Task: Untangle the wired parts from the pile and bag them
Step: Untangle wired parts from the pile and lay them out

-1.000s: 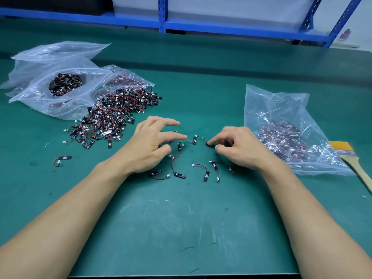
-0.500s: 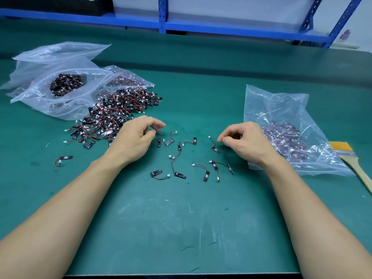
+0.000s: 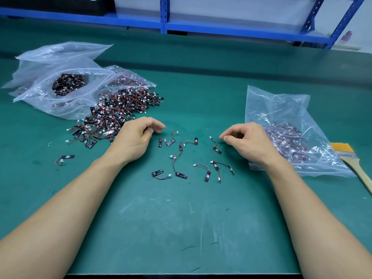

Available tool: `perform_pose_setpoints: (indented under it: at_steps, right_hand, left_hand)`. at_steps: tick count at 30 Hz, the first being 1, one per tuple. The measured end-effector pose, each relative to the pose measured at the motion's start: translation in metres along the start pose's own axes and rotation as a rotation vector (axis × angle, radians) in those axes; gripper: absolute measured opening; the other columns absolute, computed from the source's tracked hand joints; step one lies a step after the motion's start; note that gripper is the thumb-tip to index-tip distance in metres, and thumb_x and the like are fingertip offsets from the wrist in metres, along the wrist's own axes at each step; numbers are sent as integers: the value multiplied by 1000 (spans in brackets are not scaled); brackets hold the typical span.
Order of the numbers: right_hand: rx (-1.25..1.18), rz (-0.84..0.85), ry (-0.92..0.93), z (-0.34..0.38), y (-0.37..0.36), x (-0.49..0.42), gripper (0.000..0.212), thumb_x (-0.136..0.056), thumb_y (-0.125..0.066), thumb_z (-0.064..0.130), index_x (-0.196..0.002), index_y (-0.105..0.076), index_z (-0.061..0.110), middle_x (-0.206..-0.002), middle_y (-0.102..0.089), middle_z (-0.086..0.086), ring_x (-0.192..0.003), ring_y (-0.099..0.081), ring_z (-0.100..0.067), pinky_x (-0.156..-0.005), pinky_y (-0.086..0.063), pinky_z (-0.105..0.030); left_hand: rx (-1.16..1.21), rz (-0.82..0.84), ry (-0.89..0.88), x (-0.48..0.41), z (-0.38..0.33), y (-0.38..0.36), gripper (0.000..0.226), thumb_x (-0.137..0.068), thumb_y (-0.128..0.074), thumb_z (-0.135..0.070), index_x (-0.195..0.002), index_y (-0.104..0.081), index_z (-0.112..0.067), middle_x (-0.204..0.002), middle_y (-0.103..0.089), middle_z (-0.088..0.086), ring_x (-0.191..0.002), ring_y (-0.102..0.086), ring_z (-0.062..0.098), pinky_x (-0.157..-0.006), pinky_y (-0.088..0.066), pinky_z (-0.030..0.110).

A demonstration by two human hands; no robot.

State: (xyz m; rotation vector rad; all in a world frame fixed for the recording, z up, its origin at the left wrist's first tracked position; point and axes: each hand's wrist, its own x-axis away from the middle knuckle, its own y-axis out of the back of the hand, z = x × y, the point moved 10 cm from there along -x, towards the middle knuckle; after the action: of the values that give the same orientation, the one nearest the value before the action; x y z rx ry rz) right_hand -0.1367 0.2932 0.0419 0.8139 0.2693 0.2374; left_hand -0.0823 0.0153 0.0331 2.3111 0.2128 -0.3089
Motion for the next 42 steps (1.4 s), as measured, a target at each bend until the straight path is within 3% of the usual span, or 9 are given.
perform_pose_setpoints:
  at_steps: [7, 12, 15, 24, 32, 38, 42]
  right_hand:
    - [-4, -13, 18, 0, 0, 0, 24, -86, -71, 19, -69, -72, 36, -57, -61, 28, -55, -52, 4, -54, -37, -6]
    - [13, -18, 26, 0, 1, -1, 22, -87, -70, 19, -71, -73, 34, -55, -60, 28, -54, -51, 4, -54, -37, -6]
    - [35, -24, 31, 0, 1, -1, 20, -87, -70, 20, -72, -73, 33, -55, -59, 30, -56, -52, 5, -55, -37, -6]
    - [51, -52, 20, -5, 3, -2, 18, -87, -70, 23, -72, -74, 32, -68, -65, 28, -59, -53, 6, -54, -37, -7]
    - [54, -54, 26, -5, 3, -3, 21, -87, -70, 23, -69, -72, 35, -62, -62, 31, -60, -54, 8, -55, -37, -5]
    - [52, -55, 23, -6, 3, -3, 20, -87, -71, 24, -70, -73, 34, -67, -67, 18, -59, -54, 6, -55, -38, -6]
    - [64, -54, 19, -6, 3, -3, 19, -87, -71, 24, -70, -73, 34, -60, -64, 22, -58, -54, 5, -55, -39, -6]
  left_hand:
    - [38, -41, 77, -2, 12, 3, 26, -97, -57, -6, -104, -72, -26, -91, -68, -19, -82, -56, -20, -74, -35, -3]
    - [21, -44, 65, -3, 13, 2, 29, -91, -62, -1, -101, -72, -27, -90, -70, -18, -65, -54, -6, -67, -36, -1]
    - [10, -34, 56, -3, 13, 1, 38, -89, -59, 3, -99, -71, -32, -90, -69, -19, -65, -54, -4, -68, -36, 0]
    - [9, -23, 58, -4, 15, -1, 45, -89, -55, 4, -97, -68, -38, -90, -69, -22, -68, -54, -4, -69, -37, 3]
    - [-4, -21, 44, -4, 14, -1, 44, -89, -55, 4, -99, -70, -36, -90, -69, -23, -69, -55, -4, -68, -36, 1]
    - [-11, -17, 42, -3, 13, -1, 43, -90, -55, 4, -99, -69, -36, -90, -68, -22, -71, -56, -7, -69, -35, 0]
    - [-16, -21, 29, -3, 11, -1, 42, -89, -55, 4, -99, -70, -34, -90, -68, -21, -73, -55, -12, -69, -35, -1]
